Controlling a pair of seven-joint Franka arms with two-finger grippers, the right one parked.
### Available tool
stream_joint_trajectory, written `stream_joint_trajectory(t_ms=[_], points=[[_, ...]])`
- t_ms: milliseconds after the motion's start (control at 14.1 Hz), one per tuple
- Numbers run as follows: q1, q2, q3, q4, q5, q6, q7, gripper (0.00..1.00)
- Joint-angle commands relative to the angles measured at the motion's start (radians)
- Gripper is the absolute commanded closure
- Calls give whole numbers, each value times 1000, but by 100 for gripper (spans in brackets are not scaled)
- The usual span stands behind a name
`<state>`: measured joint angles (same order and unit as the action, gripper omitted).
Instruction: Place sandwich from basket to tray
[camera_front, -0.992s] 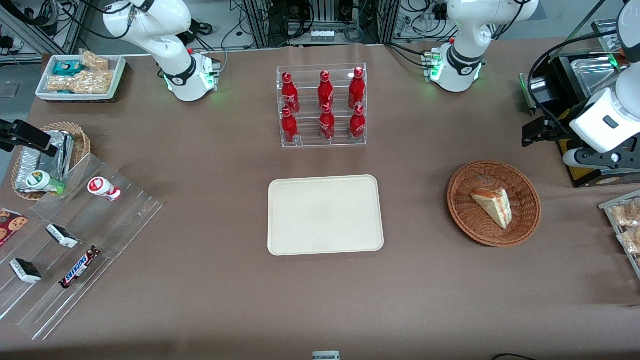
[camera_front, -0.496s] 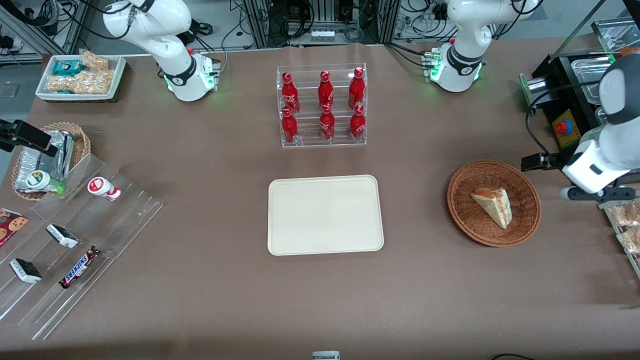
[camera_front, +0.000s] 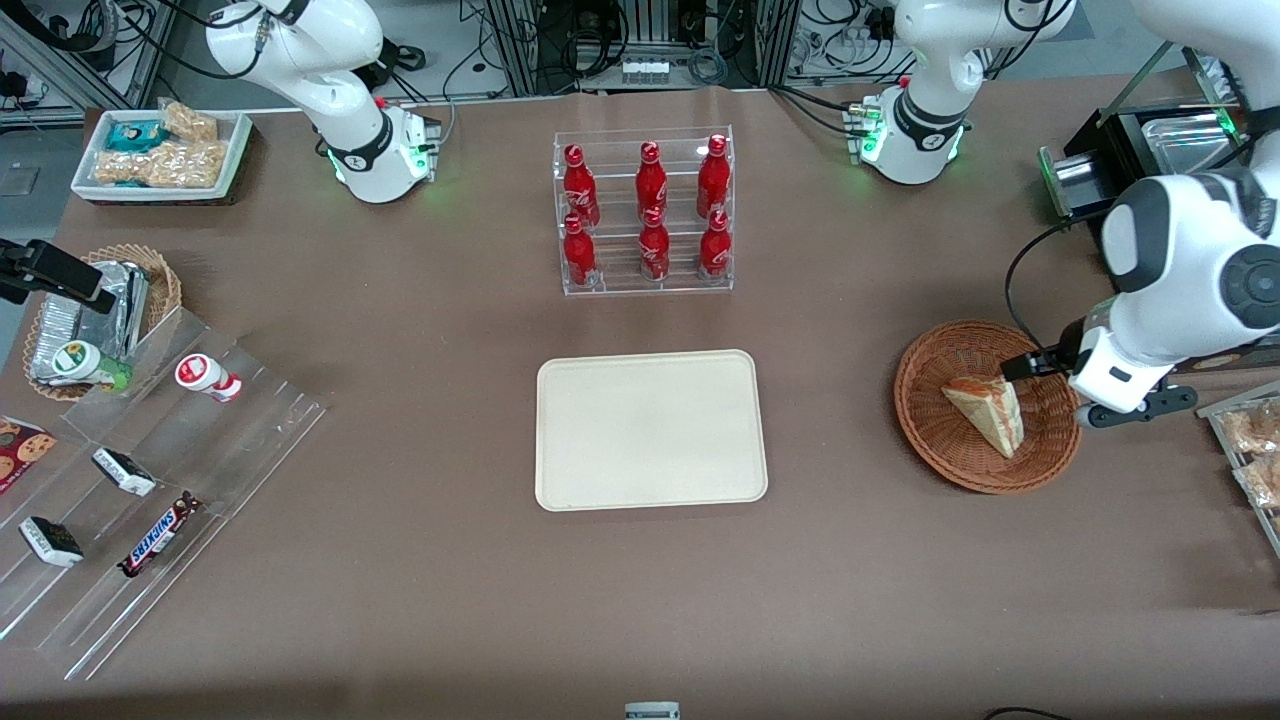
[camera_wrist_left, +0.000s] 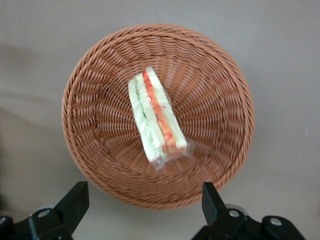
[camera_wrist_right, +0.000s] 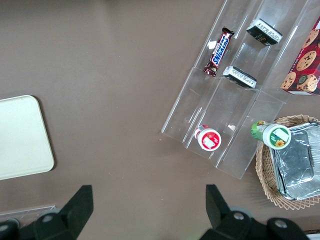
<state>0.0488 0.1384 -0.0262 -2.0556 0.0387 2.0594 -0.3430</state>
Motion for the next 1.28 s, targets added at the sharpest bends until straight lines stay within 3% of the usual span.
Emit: stream_joint_trajectory(t_ms=[0,213,567,638,709,780,921,1205], points=[[-3,-19,-4,-76,17,117,-262,0],[-1,13,-4,-142,10,279,-485,0],[-3,95,-4,-172,10,370,-533,2],[-3,99,-4,-170,10,370,-534,25],[-1,95,-4,-170,10,367,-534,65],[-1,90,-4,-166,10,360,-534,88],[-3,87,-4,-144,13,322,-524,96],[-32,84,-15,7,10,126,-518,97]])
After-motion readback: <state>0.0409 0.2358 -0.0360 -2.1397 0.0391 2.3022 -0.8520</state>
